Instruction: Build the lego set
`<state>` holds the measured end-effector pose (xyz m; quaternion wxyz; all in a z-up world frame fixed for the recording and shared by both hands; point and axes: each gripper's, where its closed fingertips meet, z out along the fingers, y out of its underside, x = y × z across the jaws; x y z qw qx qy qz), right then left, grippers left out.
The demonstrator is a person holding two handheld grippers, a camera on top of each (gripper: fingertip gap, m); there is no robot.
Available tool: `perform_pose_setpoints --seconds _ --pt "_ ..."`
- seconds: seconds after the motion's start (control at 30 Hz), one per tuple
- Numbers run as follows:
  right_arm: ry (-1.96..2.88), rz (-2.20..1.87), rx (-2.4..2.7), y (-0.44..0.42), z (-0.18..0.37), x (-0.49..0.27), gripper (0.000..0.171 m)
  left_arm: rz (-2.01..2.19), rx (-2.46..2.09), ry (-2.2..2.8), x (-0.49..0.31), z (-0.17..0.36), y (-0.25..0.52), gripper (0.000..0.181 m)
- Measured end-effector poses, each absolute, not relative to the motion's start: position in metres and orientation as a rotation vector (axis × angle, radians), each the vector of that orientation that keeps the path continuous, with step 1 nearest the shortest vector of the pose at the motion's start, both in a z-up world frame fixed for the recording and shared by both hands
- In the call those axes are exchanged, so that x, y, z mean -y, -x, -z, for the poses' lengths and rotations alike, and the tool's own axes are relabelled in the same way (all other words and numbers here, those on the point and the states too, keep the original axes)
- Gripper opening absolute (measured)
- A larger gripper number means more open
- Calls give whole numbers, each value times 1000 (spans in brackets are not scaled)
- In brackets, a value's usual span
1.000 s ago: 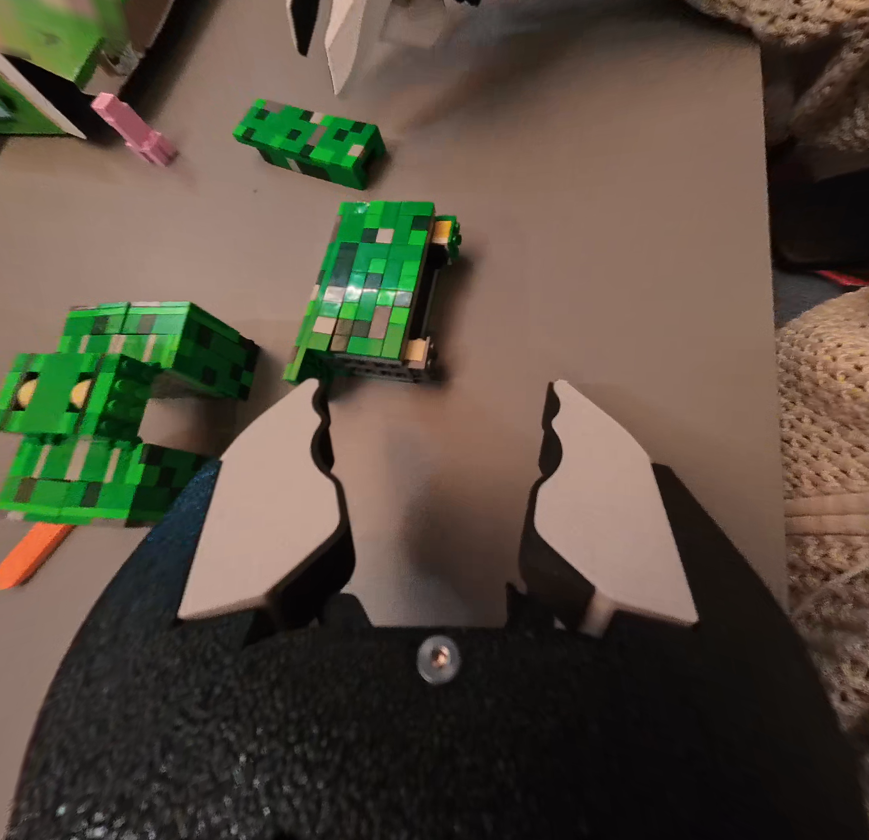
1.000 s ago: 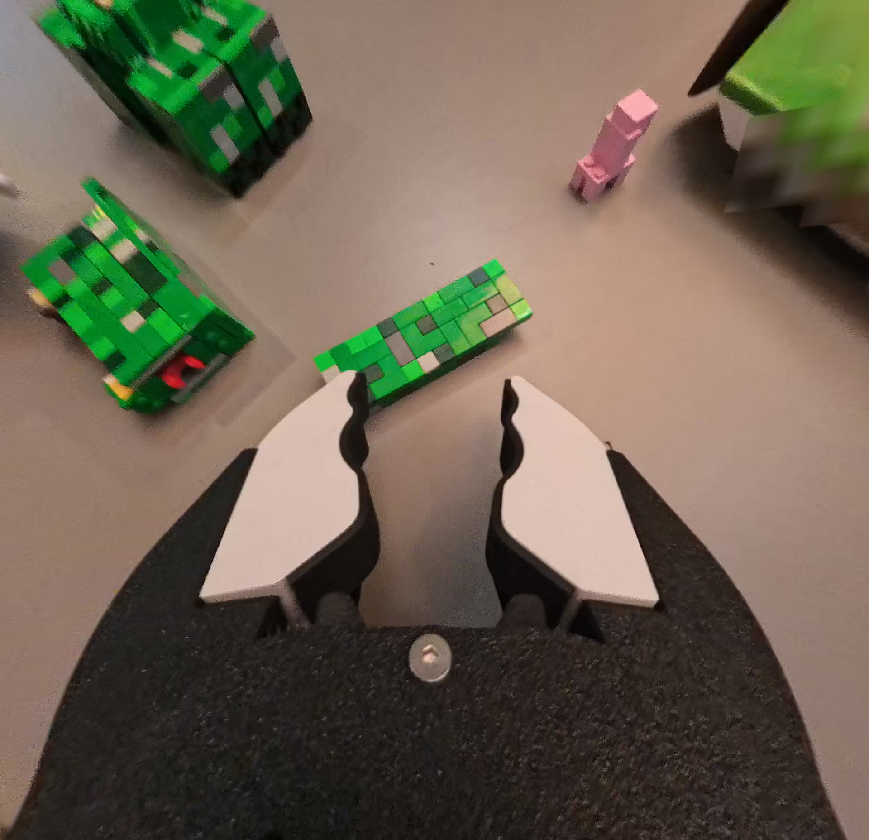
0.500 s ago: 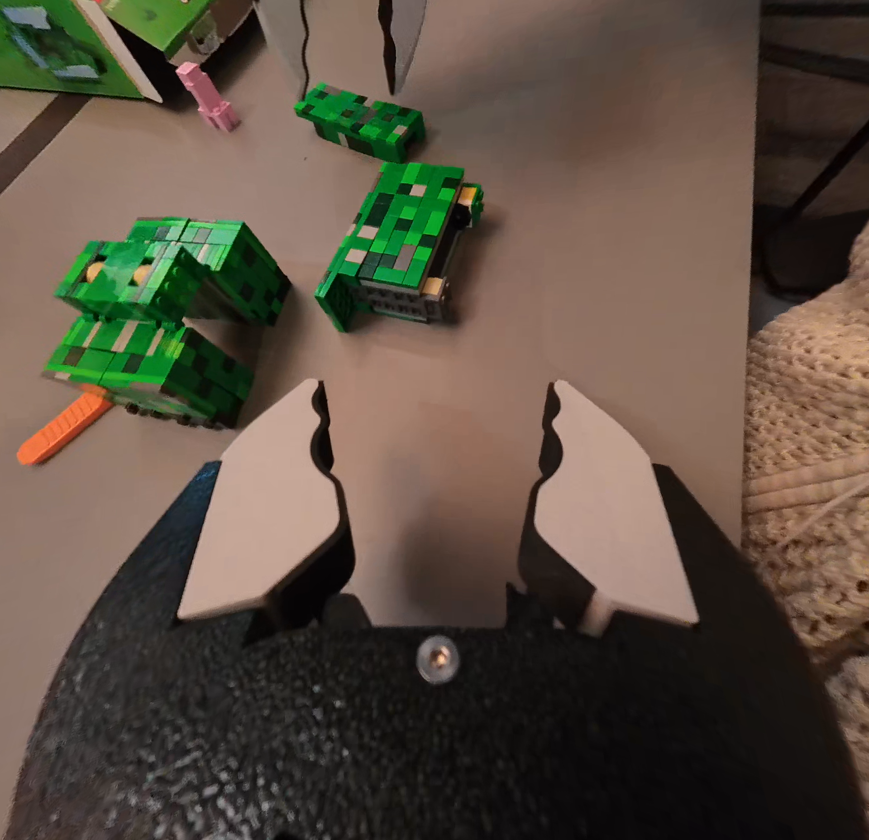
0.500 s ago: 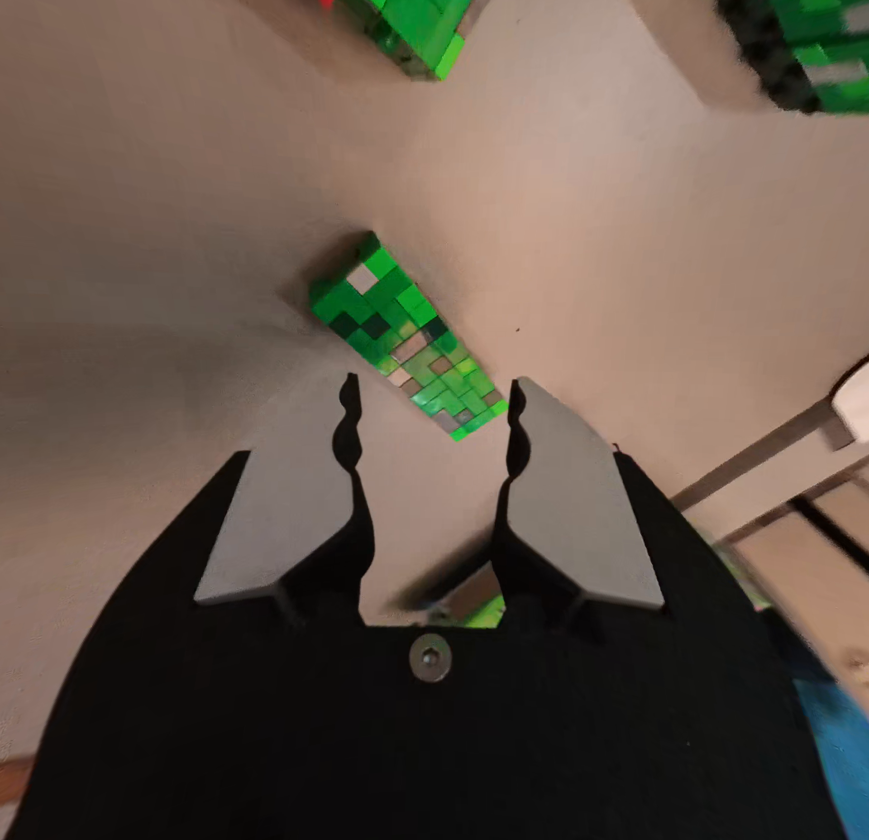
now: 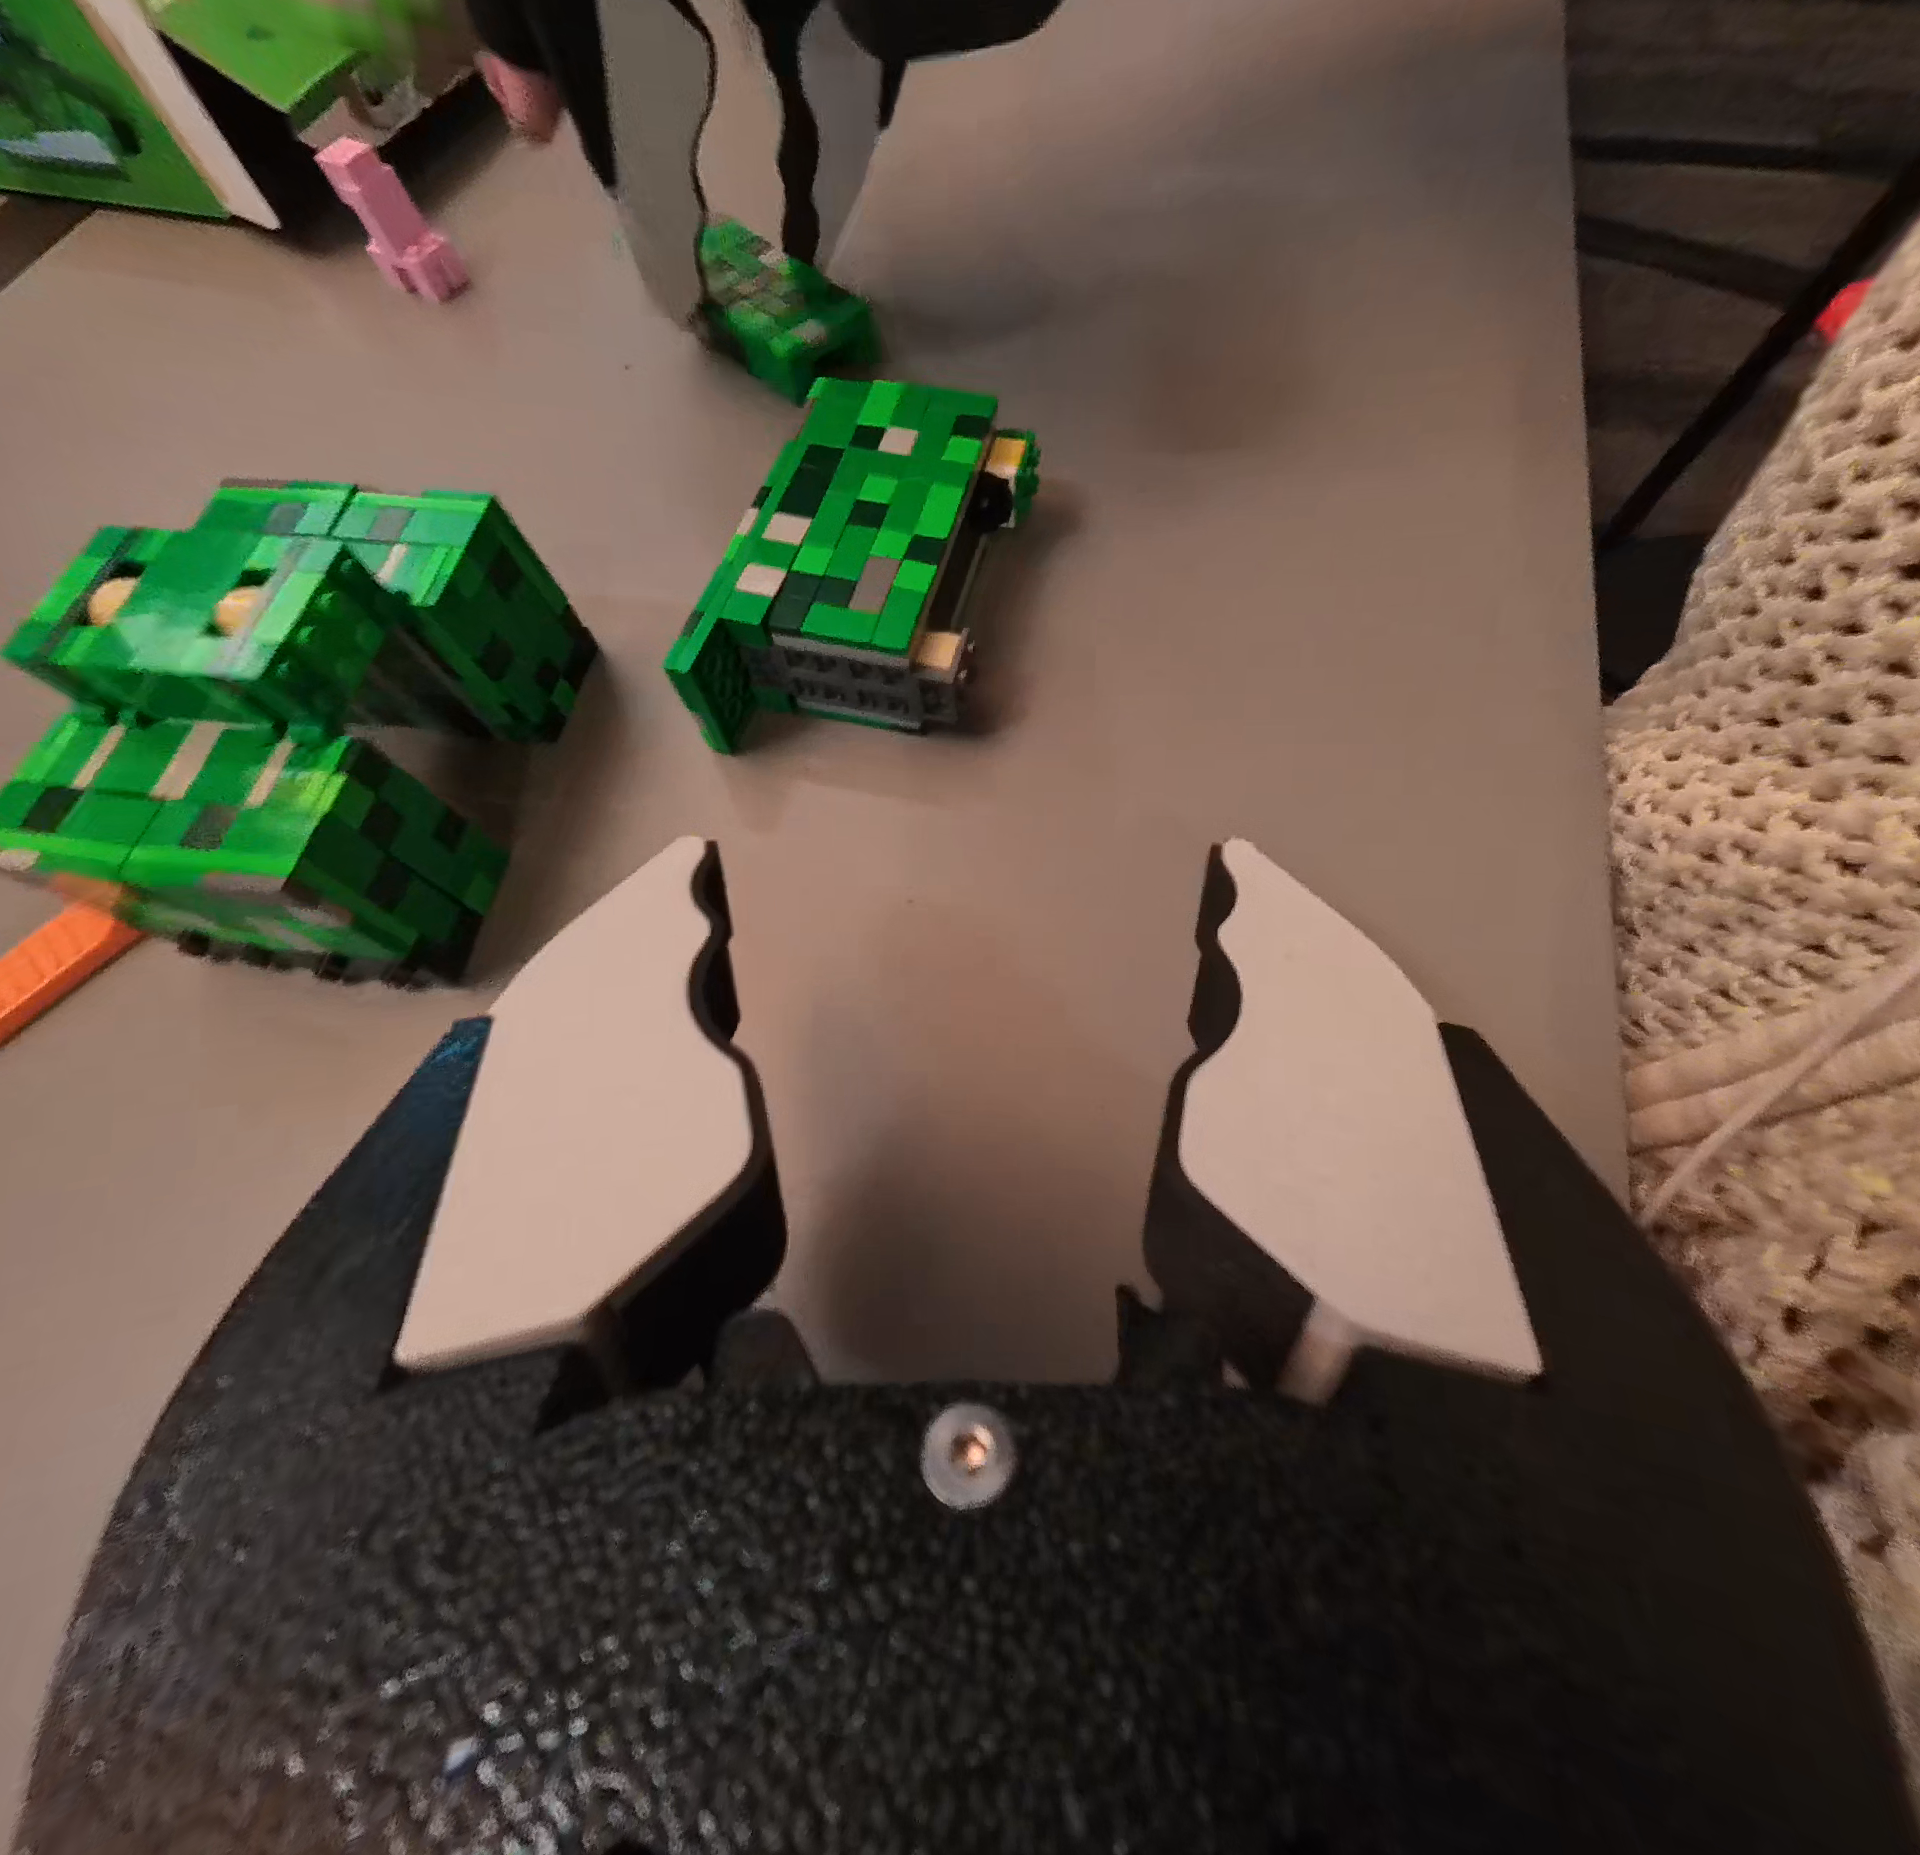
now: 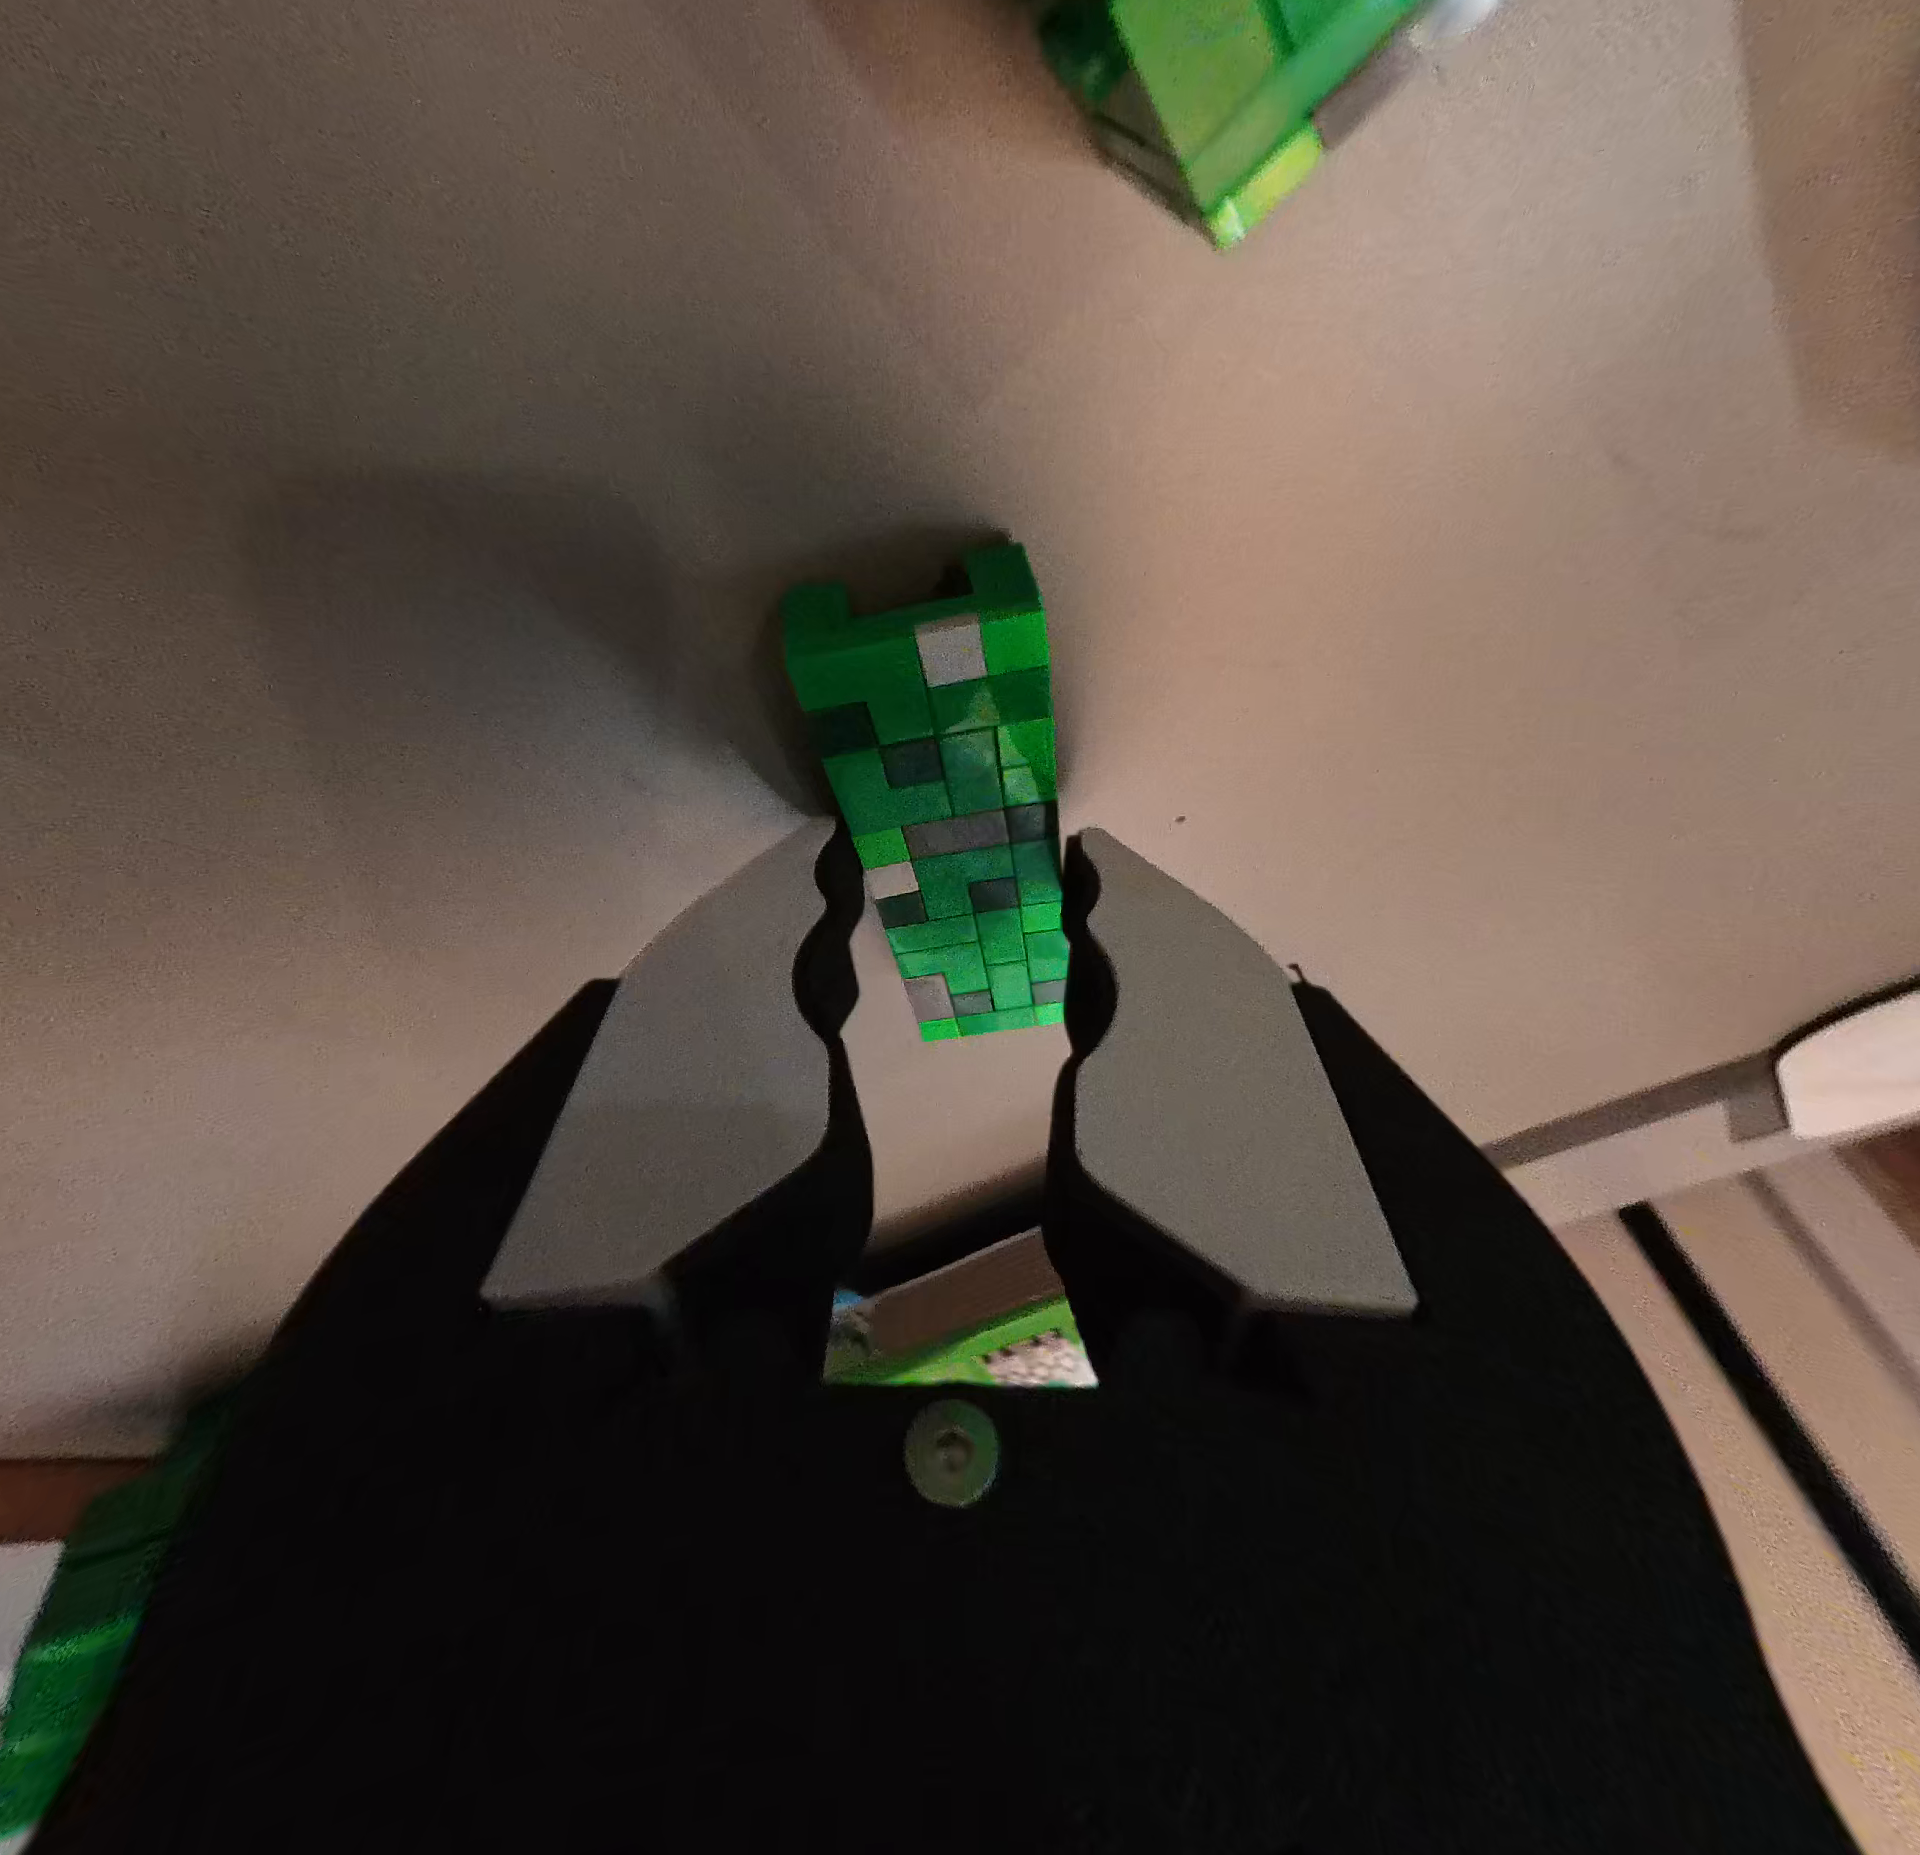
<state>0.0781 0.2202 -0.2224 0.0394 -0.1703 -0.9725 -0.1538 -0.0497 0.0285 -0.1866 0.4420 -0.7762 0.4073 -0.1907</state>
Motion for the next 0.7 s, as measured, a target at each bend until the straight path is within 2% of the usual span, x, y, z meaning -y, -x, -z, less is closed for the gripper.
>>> perform_pose_setpoints --seconds 0.2,0.33,0.47,0.57,0.7 --pt "1053 255 2603 -78 201 -218 36 593 -1046 2001 -28 205 14 92" --pt "1471 -45 2177 -81 173 -204 36 576 -1070 2101 -32 223 2 105" --pt "1794 -399 1783 -89 154 -177 35 640 -1101 2073 -27 220 -15 110" --pt "1988 -664 1509 -95 144 -160 35 747 -1148 2062 -14 218 -28 111" --pt "2263 -1084 1171 -104 145 -133 35 1003 -1246 1982 17 196 -47 97"
